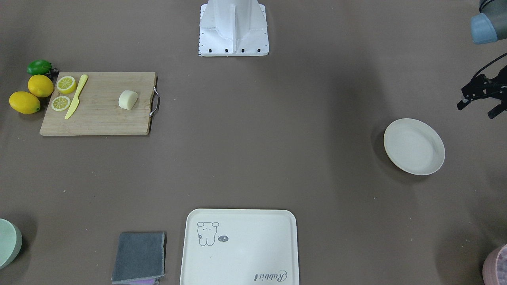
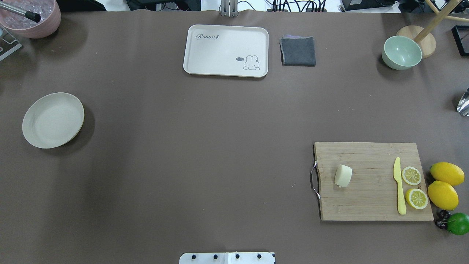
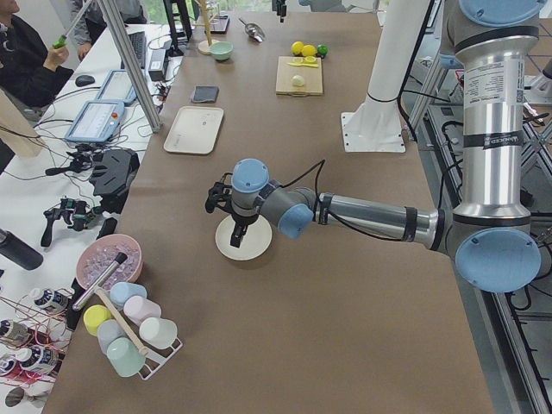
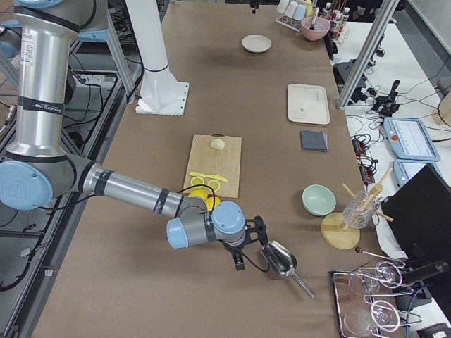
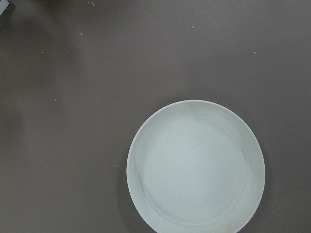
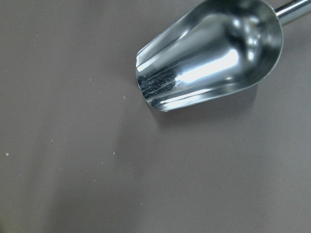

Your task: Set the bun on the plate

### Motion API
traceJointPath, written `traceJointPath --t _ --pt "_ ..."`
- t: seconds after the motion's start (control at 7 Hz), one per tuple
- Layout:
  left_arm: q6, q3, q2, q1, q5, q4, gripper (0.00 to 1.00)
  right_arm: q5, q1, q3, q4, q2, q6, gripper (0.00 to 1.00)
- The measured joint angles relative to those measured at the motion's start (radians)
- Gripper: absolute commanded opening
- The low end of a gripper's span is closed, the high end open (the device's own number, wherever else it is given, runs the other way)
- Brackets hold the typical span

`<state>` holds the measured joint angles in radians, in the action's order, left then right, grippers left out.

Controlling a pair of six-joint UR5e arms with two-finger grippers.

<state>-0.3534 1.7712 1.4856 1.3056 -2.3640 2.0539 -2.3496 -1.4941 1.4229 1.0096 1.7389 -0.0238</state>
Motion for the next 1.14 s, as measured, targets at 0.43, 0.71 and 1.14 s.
traceJointPath --t 0.43,0.71,1.14 --pt "-0.003 0.010 -0.013 -0.016 0.009 0.004 0.97 -0.003 0.000 -0.011 -0.002 0.011 0.001 1.00" --pt "0.007 0.012 -0.022 -0.023 0.013 0.000 0.97 -0.005 0.000 -0.013 -0.002 0.020 0.001 1.00" --pt "0.021 0.022 -0.037 -0.022 0.008 -0.054 0.98 -0.014 0.000 -0.010 -0.004 0.036 0.000 1.00"
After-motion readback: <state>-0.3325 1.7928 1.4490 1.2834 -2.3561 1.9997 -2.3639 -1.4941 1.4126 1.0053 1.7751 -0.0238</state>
